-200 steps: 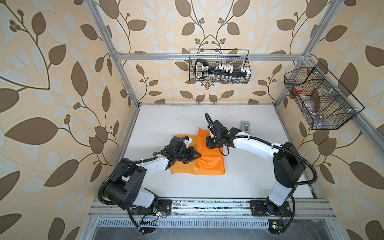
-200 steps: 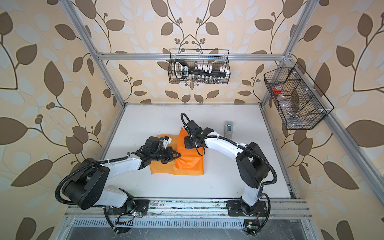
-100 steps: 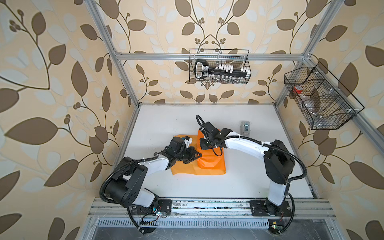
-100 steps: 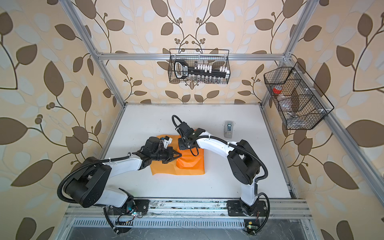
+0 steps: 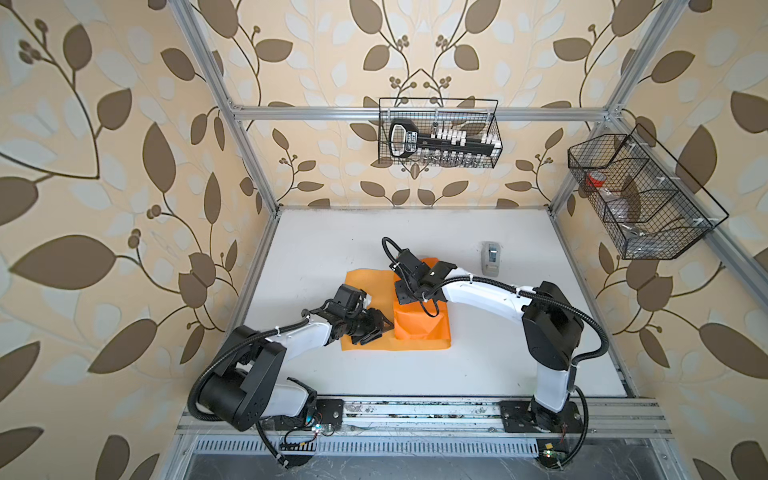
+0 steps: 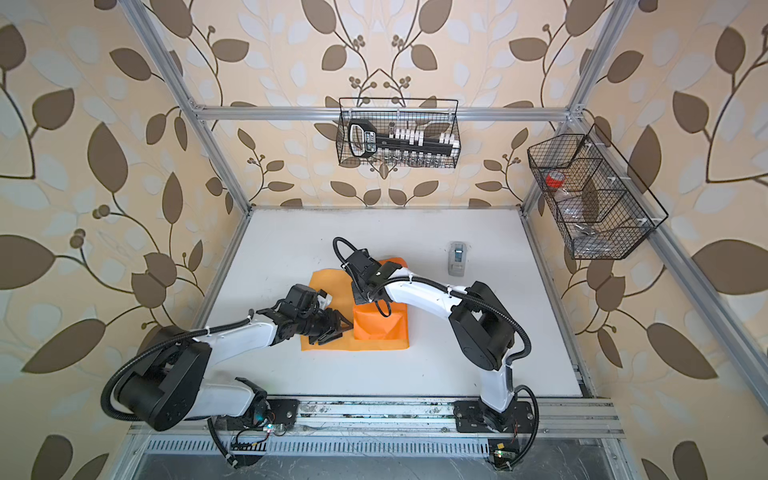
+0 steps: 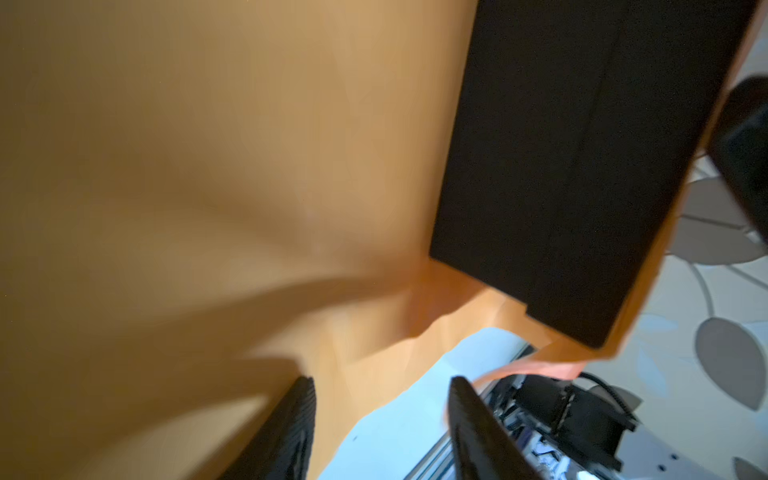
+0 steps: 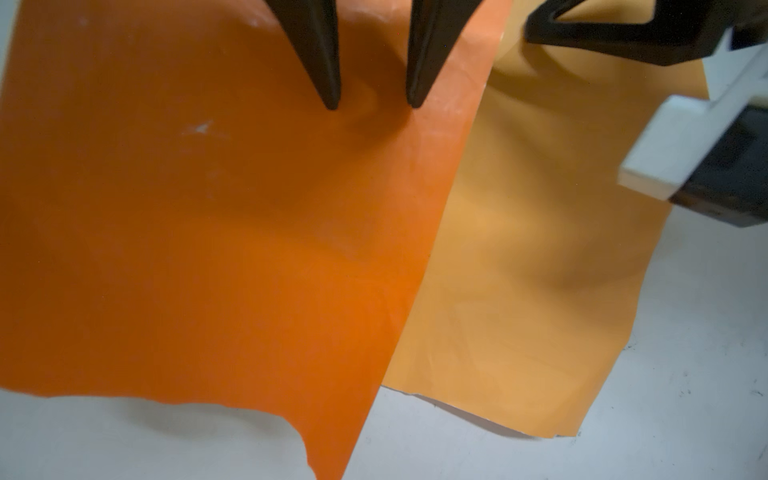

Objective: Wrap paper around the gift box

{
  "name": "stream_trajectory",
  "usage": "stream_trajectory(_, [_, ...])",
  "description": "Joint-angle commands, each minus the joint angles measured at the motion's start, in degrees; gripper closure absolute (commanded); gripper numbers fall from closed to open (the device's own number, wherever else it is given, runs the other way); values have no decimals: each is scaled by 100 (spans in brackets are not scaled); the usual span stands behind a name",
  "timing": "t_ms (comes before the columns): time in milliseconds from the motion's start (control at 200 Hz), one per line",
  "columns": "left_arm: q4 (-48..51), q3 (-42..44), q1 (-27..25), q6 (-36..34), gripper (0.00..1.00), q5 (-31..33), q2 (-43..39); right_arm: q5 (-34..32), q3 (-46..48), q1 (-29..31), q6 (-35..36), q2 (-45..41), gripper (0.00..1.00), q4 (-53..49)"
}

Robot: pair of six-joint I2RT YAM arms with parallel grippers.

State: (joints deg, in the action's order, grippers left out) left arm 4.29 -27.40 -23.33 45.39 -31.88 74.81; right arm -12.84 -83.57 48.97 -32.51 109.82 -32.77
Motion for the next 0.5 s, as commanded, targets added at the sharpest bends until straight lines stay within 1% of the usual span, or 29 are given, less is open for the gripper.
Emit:
stream_trajectory(0, [1422, -249, 188, -339, 34, 533, -729, -12, 137, 78, -93, 338, 75, -370])
stream_trajectory(60, [1881, -312, 343, -394, 28, 739, -1057, -9, 146, 80, -106, 370, 76, -363])
stream_trajectory(130, [2278, -379, 578, -441, 21, 939, -1372, 9, 183, 91, -106, 380, 75, -315])
stream_trajectory(190, [2636, -456, 804, -510, 18, 1187, -1521, 10, 202, 116, -115, 380, 74, -283])
stream_trajectory(275, [2909, -474, 1210, -618, 16, 1370, -1535, 27, 209, 137, -115, 391, 74, -260])
stream_trajectory(345, [2912, -473, 1392, -591, 12, 1495, -1435, 49, 226, 139, -117, 382, 73, -234])
stream_trajectory(365, [2974, -505, 1430, -578, 6, 1578, -1391, 53, 234, 147, -107, 378, 73, -222])
stream_trajectory(385, [3062, -548, 1473, -562, 4, 1663, -1354, 58, 240, 154, -107, 377, 73, -221])
stream_trajectory(425, [3137, -615, 1519, -527, 1, 1866, -1313, 70, 245, 156, -110, 367, 73, -212])
stream_trajectory(495, [3141, -566, 1582, -456, 1, 2312, -1356, 79, 253, 155, -106, 369, 73, -195])
